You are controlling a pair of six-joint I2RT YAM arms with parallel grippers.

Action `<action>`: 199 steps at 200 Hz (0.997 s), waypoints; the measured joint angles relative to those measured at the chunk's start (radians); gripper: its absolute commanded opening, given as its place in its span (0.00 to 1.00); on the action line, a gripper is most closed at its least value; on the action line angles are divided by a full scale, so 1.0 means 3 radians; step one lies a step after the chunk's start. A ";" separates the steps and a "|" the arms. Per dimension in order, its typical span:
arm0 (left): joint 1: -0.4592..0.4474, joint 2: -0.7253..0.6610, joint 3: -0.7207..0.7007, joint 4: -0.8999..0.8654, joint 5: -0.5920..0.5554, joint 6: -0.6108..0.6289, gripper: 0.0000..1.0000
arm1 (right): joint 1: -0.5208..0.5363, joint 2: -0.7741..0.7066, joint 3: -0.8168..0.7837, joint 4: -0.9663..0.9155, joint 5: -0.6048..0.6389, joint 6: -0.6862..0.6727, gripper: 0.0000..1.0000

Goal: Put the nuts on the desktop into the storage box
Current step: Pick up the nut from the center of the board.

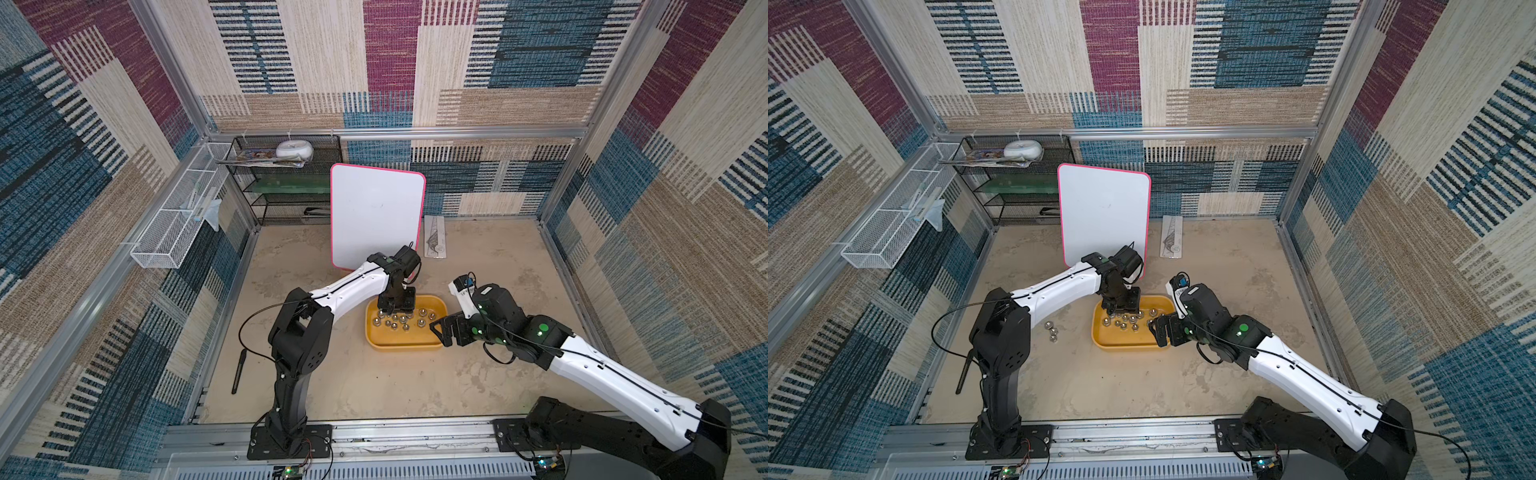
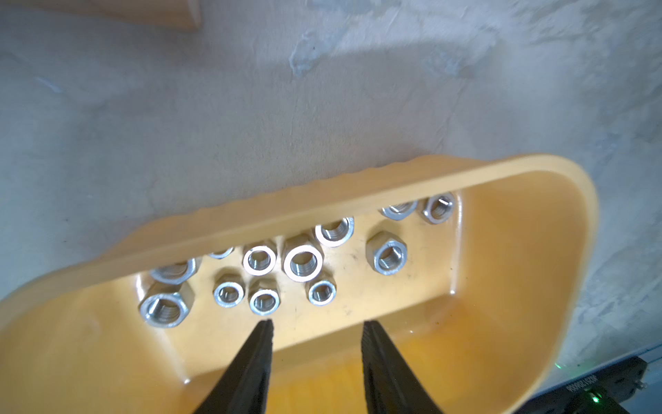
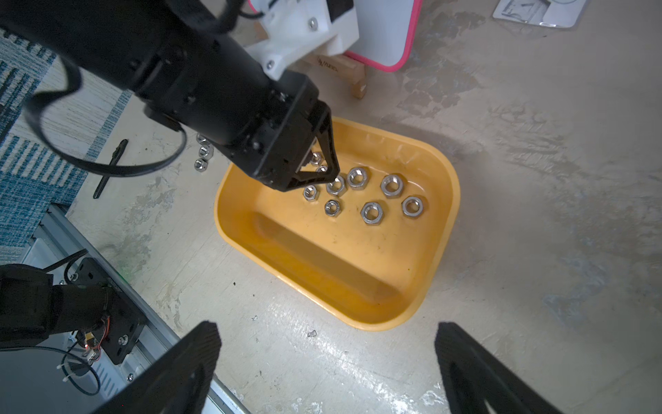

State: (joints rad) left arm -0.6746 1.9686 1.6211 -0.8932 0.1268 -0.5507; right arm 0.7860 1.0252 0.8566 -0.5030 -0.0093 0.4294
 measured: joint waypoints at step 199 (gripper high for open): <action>0.0874 -0.2191 -0.1874 -0.0165 -0.1137 -0.0607 0.93 | 0.0003 0.1062 0.0651 0.0389 -0.0497 -0.0544 0.99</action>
State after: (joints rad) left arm -0.4126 1.3113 1.0588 -0.9428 -0.2142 -0.7326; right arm 0.7868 1.3437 1.0519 -0.3862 -0.1585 0.2661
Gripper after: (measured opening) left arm 0.926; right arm 0.993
